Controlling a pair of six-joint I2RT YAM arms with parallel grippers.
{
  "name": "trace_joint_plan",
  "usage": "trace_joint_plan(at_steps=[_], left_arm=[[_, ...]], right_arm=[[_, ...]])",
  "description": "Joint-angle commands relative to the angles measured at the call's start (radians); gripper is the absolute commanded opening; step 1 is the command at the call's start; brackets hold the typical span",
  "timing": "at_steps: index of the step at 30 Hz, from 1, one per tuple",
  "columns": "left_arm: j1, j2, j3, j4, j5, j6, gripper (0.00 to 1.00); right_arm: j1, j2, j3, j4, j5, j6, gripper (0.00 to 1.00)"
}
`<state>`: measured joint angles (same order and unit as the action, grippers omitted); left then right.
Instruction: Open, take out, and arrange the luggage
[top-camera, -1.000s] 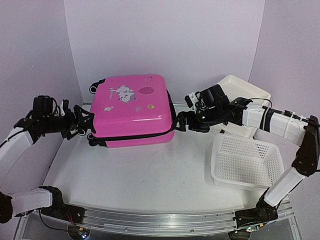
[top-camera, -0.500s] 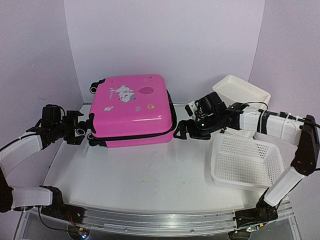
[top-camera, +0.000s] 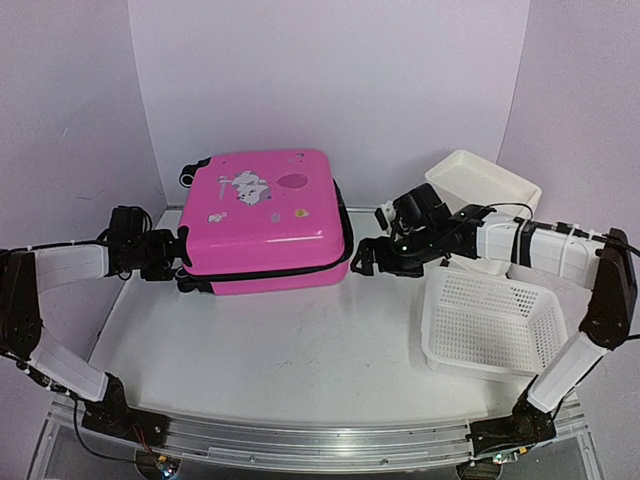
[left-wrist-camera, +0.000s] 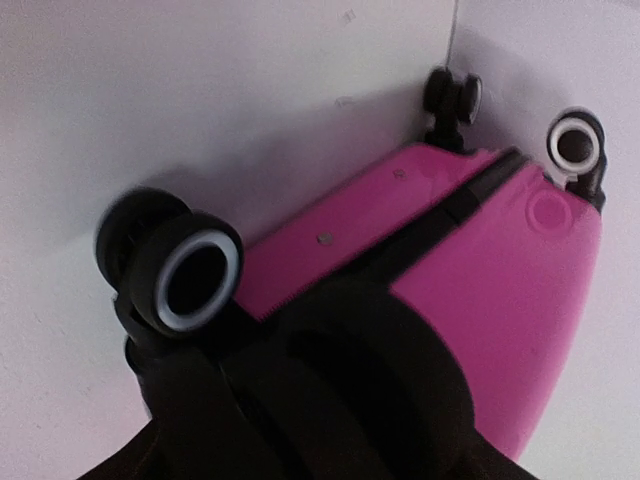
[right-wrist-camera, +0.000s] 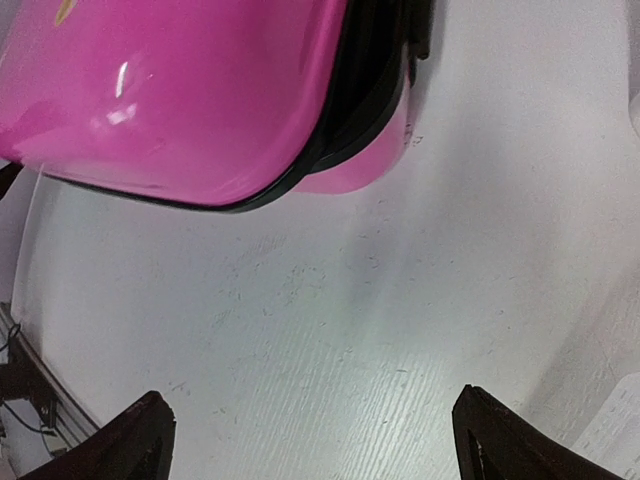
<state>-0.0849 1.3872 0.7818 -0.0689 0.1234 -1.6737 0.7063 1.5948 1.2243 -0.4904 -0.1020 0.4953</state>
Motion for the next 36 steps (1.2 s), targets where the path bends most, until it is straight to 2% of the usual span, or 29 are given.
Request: trace_joint_plan(at_steps=[1, 6, 10, 13, 18, 21, 24, 28, 30, 32, 33, 36], left_arm=[[0.007, -0.041, 0.039, 0.094, -0.092, 0.136, 0.58], [0.021, -0.1, 0.04, 0.1, -0.099, 0.211, 0.25], [0.04, -0.153, 0.073, 0.098, -0.062, 0.281, 0.15], [0.051, -0.193, 0.109, 0.096, -0.025, 0.317, 0.06], [0.056, -0.234, 0.201, 0.089, 0.046, 0.324, 0.0], [0.072, -0.219, 0.265, 0.085, 0.143, 0.27, 0.0], [0.08, -0.214, 0.324, 0.086, 0.181, 0.217, 0.0], [0.081, -0.196, 0.399, 0.086, 0.197, 0.145, 0.0], [0.082, -0.18, 0.432, 0.086, 0.204, 0.1, 0.0], [0.082, -0.164, 0.461, 0.086, 0.206, 0.055, 0.0], [0.082, -0.158, 0.478, 0.086, 0.203, 0.037, 0.0], [0.082, -0.139, 0.516, 0.086, 0.185, -0.004, 0.0]], right_arm=[[-0.038, 0.071, 0.088, 0.022, 0.123, 0.087, 0.98], [-0.047, 0.103, 0.148, 0.016, 0.212, 0.038, 0.98], [-0.06, 0.147, 0.196, 0.014, 0.195, -0.11, 0.98], [-0.076, 0.191, 0.242, 0.009, 0.195, -0.131, 0.98], [-0.077, 0.321, 0.366, 0.016, 0.13, -0.091, 0.95], [-0.074, 0.309, 0.336, 0.104, 0.111, -0.094, 0.94], [-0.074, 0.264, 0.231, 0.231, 0.11, -0.177, 0.95], [-0.073, 0.228, 0.161, 0.295, 0.041, -0.372, 0.97], [-0.074, 0.203, 0.099, 0.383, 0.012, -0.471, 0.98], [-0.074, 0.177, 0.012, 0.549, -0.021, -0.561, 0.98], [-0.074, 0.169, -0.023, 0.65, -0.026, -0.585, 0.98], [-0.074, 0.177, -0.033, 0.776, -0.037, -0.596, 0.98]])
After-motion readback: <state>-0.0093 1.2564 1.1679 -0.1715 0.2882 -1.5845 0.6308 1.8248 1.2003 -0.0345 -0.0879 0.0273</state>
